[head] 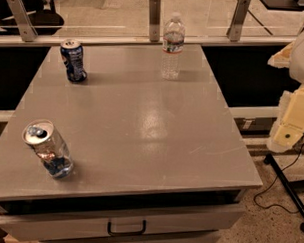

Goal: Pick pepsi can

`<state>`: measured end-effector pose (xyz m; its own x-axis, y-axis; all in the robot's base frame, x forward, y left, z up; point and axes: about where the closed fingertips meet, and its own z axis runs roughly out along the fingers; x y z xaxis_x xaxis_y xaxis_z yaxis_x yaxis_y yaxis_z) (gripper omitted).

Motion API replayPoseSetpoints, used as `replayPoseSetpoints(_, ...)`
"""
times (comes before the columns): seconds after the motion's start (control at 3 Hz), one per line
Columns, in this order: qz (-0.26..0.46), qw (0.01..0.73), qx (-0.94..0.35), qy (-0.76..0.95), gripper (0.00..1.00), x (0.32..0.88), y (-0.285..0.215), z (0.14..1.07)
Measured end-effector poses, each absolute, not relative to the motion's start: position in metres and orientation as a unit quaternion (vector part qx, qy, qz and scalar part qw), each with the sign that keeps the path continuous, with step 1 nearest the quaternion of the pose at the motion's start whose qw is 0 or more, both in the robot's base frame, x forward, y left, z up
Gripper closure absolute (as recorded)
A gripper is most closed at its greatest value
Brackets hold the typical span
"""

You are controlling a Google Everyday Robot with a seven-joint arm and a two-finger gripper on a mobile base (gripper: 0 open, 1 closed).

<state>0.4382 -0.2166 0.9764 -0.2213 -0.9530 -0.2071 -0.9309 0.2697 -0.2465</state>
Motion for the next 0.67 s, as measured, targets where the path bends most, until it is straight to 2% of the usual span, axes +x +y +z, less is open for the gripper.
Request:
replayPoseSetpoints(0.33,-0.034,0.162,-0.603,0.78,0.0,0.439,-0.216,0.977)
replayPoseSetpoints(0.67,0.011,0.191,-0.621,0.76,0.0,0.458,-0.178,0.966)
